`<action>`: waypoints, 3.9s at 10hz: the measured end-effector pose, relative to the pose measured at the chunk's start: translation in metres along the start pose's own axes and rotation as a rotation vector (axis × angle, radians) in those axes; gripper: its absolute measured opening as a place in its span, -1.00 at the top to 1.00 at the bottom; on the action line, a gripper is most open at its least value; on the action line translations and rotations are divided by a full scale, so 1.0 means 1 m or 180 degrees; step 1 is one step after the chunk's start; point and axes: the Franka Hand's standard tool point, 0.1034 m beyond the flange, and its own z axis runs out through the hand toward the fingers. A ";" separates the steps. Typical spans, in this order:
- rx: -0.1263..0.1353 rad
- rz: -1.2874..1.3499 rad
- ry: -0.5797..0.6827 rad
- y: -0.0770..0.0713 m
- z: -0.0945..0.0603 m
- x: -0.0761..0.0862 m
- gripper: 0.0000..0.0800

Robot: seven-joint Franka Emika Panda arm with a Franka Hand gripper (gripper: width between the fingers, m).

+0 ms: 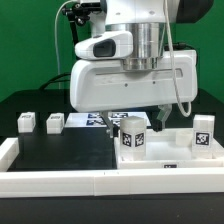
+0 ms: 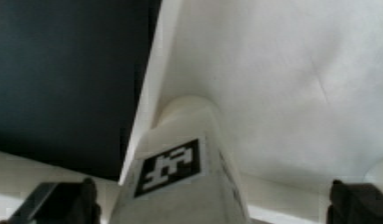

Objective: Assemble square table

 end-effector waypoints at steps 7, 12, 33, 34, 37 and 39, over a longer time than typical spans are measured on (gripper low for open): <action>-0.0038 -0.0033 0.0050 0.003 -0.001 0.001 0.28; 0.0016 0.0869 0.0087 0.017 0.000 -0.004 0.27; 0.0051 0.3140 0.0069 -0.001 -0.016 -0.030 -0.62; 0.0048 0.3139 0.0061 -0.001 -0.015 -0.030 -0.62; 0.0010 0.2812 0.0111 0.001 -0.010 -0.032 -0.62; -0.0017 0.2301 0.0071 0.002 -0.002 -0.049 -0.62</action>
Offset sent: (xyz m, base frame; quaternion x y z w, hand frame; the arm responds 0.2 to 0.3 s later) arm 0.0000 0.0000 0.0000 0.0000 0.0000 0.0000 1.0000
